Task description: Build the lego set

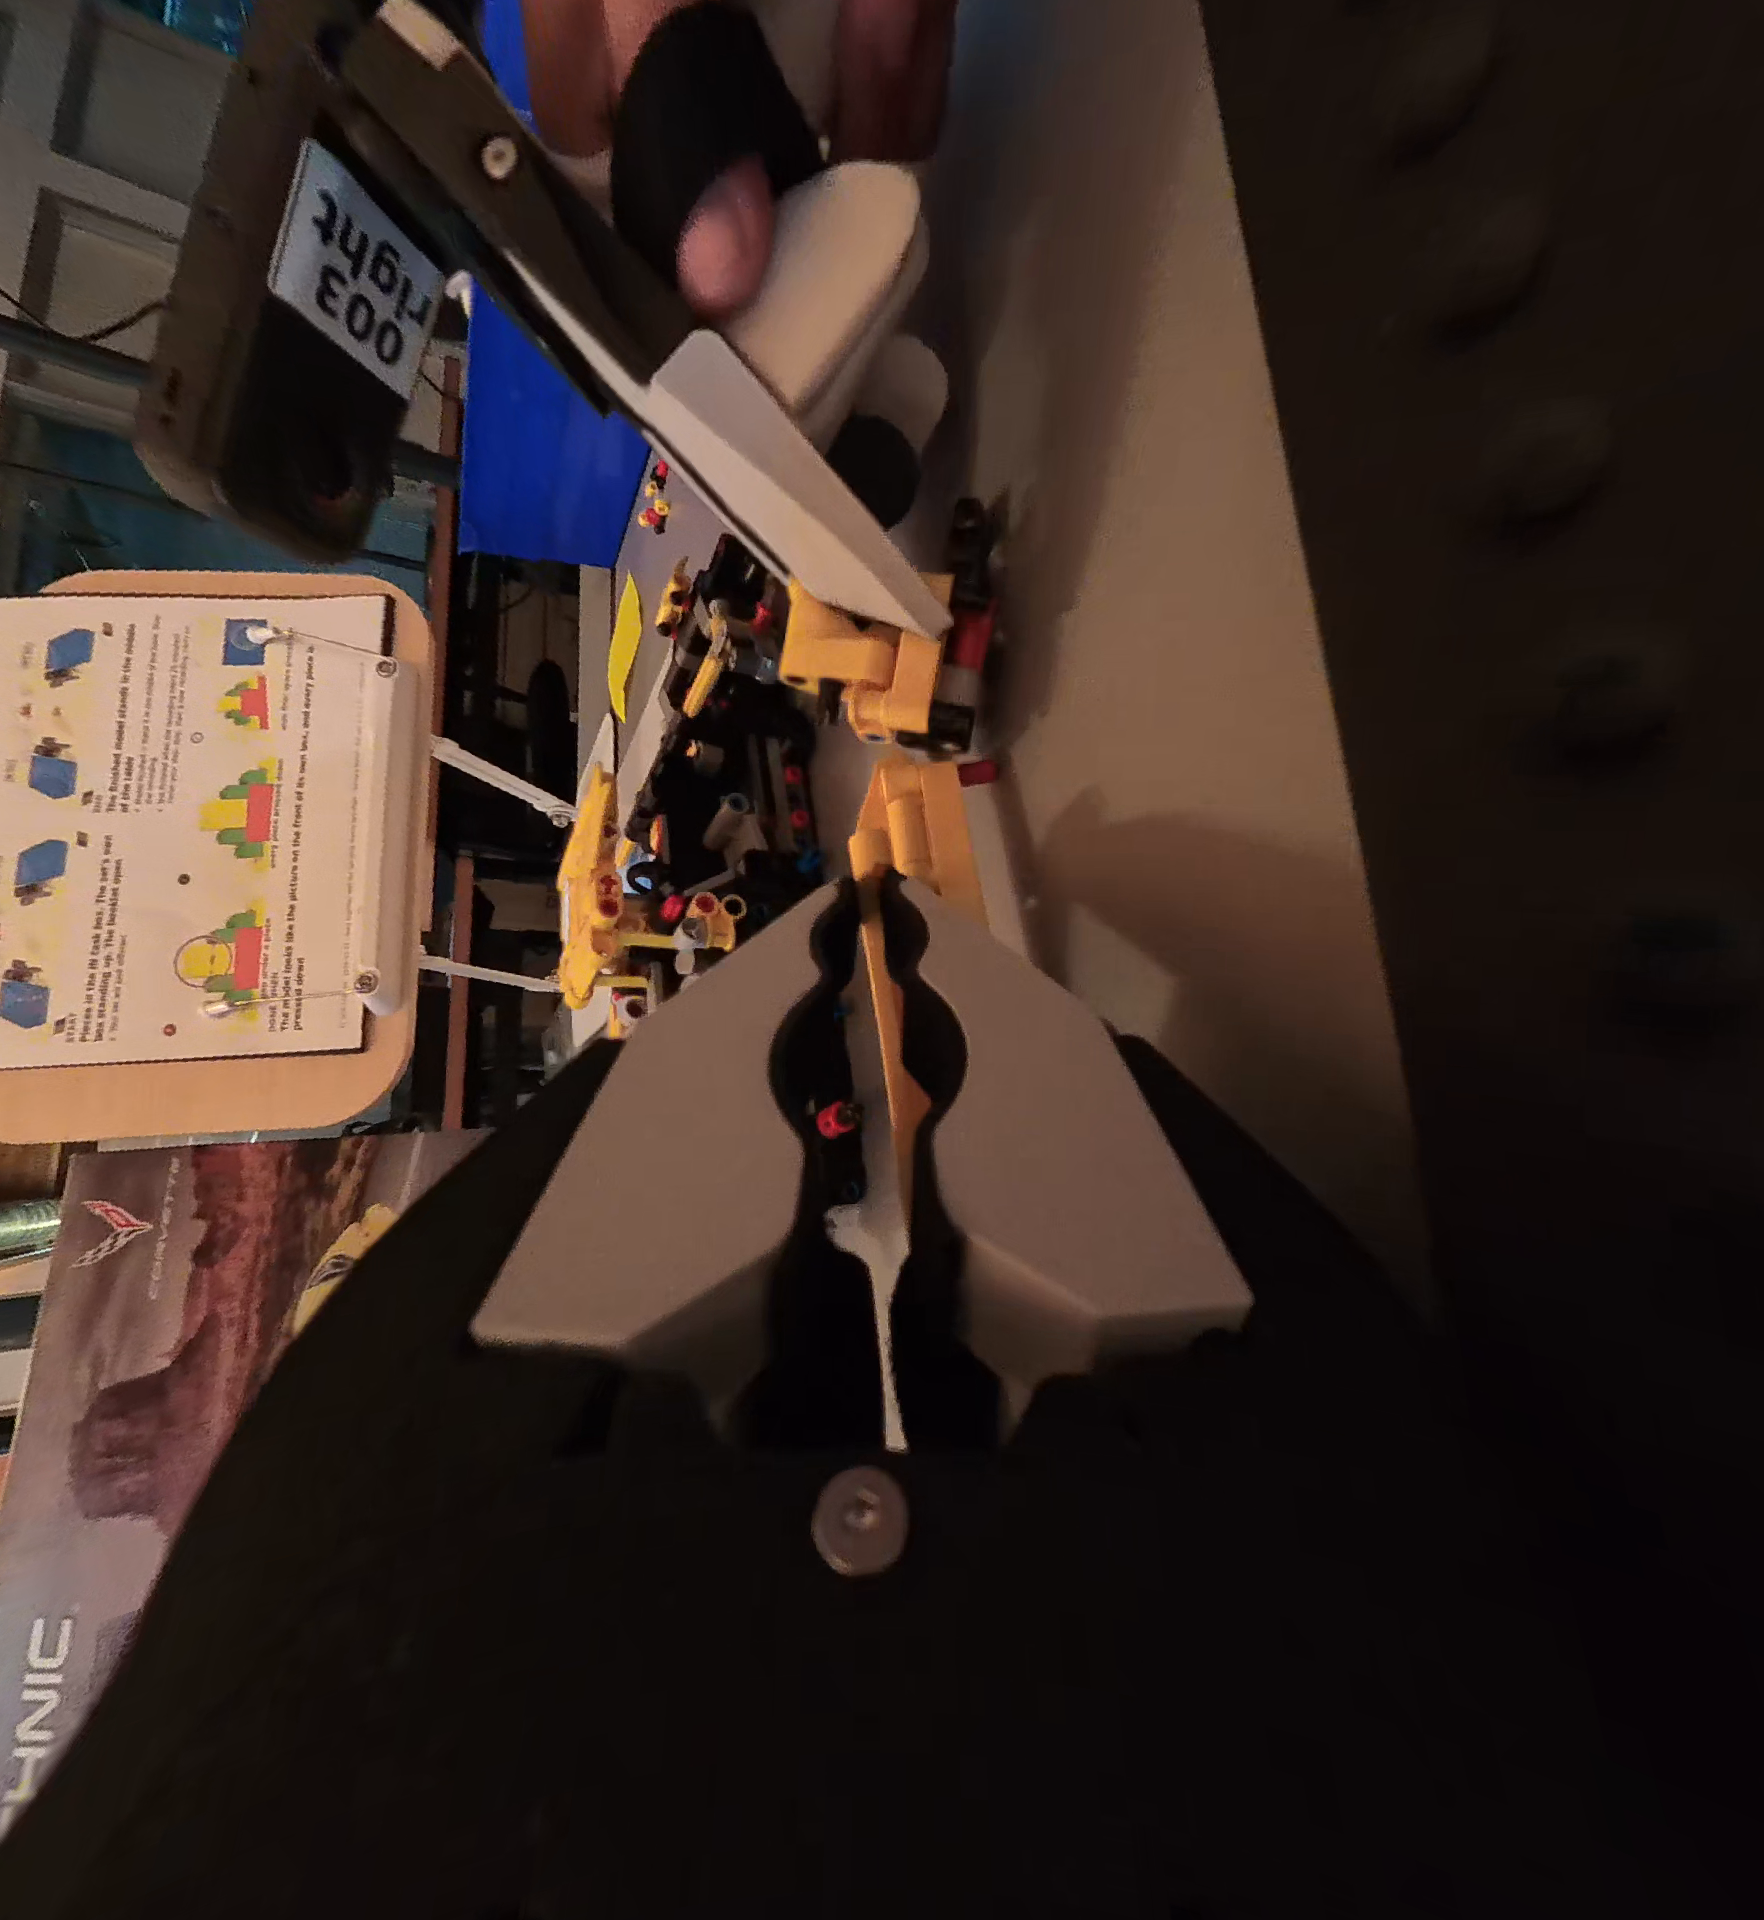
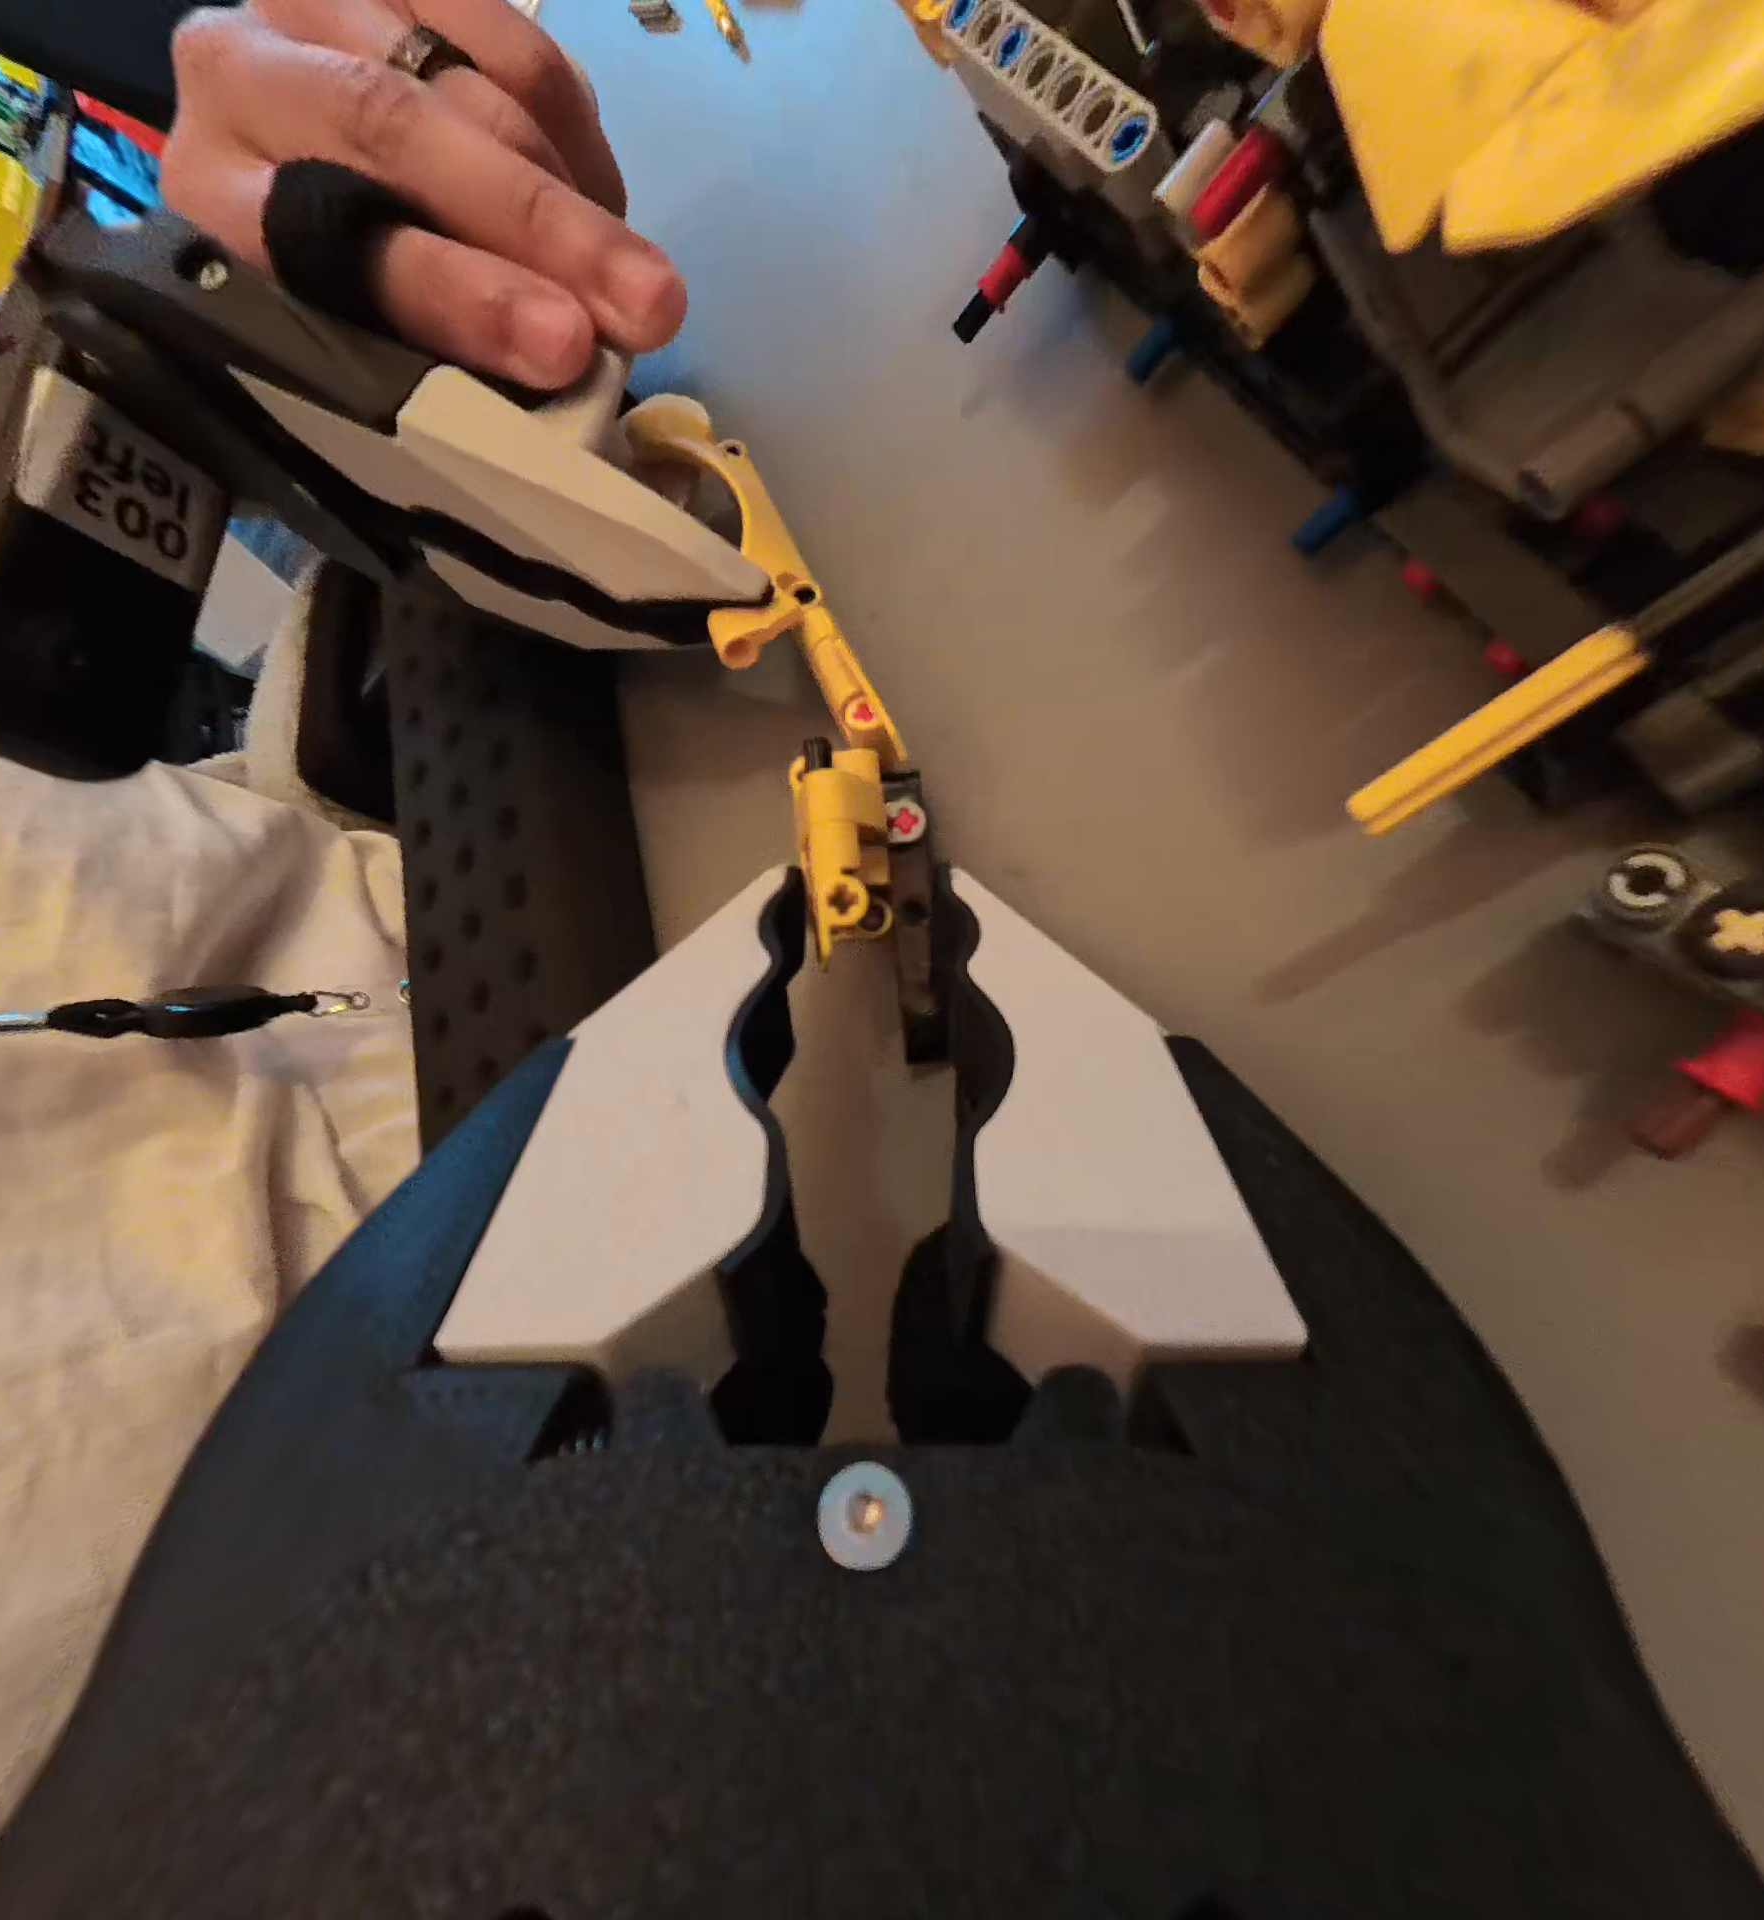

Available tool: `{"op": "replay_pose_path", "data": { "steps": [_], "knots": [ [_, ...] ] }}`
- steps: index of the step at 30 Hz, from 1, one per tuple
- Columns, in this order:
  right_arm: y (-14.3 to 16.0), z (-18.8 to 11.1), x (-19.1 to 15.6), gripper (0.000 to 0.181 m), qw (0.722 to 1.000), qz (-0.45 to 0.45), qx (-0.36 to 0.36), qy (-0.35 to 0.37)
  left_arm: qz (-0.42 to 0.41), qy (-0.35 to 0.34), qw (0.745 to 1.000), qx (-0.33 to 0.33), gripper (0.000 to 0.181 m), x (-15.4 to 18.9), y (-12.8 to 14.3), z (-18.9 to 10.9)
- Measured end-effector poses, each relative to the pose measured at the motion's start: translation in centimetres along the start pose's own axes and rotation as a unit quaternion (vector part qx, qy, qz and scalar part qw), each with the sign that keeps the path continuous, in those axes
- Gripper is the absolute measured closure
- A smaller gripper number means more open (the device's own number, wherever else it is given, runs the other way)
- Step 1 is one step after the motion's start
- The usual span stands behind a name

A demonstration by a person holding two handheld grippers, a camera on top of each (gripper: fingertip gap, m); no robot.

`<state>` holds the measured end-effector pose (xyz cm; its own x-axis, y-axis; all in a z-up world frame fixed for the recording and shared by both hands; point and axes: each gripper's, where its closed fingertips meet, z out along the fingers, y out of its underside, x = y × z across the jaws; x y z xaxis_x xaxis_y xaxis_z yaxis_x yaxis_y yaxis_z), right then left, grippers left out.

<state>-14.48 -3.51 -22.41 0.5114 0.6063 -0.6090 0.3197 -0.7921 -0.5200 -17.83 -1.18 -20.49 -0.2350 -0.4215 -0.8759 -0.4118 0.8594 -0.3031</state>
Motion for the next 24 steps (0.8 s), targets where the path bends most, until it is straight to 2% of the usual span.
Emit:
{"op": "replay_pose_path", "data": {
  "steps": [2,5,8,12,14,17,21,24],
  "knots": [
    [0.1,-0.3,0.1,0.155,1.0,-0.022,-0.005,0.008,-0.006,0.002,1.0,-0.002,0.178,0.0,0.2,0.0],
    [-0.5,-1.1,1.0,0.132,0.994,-0.087,0.003,0.064,-0.012,0.004,1.0,-0.001,0.178,0.0,0.2,0.0],
    [-0.7,-2.1,1.1,0.12,0.973,-0.186,0.005,0.137,-0.026,0.01,1.0,0.001,0.178,-0.1,0.3,0.0],
    [0.4,-1.7,-1.4,0.113,0.944,-0.267,-0.019,0.191,-0.034,0.012,0.999,0.001,0.177,-0.2,0.5,0.0],
    [0.9,-1.1,-1.8,0.115,0.921,-0.313,-0.029,0.231,-0.035,0.014,0.999,0.001,0.177,-0.2,0.5,0.0],
    [0.8,-0.6,-2.0,0.122,0.871,-0.392,-0.029,0.296,-0.036,0.015,0.999,0.002,0.178,-0.2,0.5,0.1],
    [-0.3,-0.7,-2.5,0.129,0.813,-0.467,-0.016,0.348,-0.035,0.014,0.999,0.001,0.178,-0.1,0.4,0.1],
    [-0.3,-0.5,-2.2,0.134,0.784,-0.502,-0.031,0.364,-0.031,0.014,0.999,0.003,0.178,-0.1,0.2,0.3]
  ]
}}
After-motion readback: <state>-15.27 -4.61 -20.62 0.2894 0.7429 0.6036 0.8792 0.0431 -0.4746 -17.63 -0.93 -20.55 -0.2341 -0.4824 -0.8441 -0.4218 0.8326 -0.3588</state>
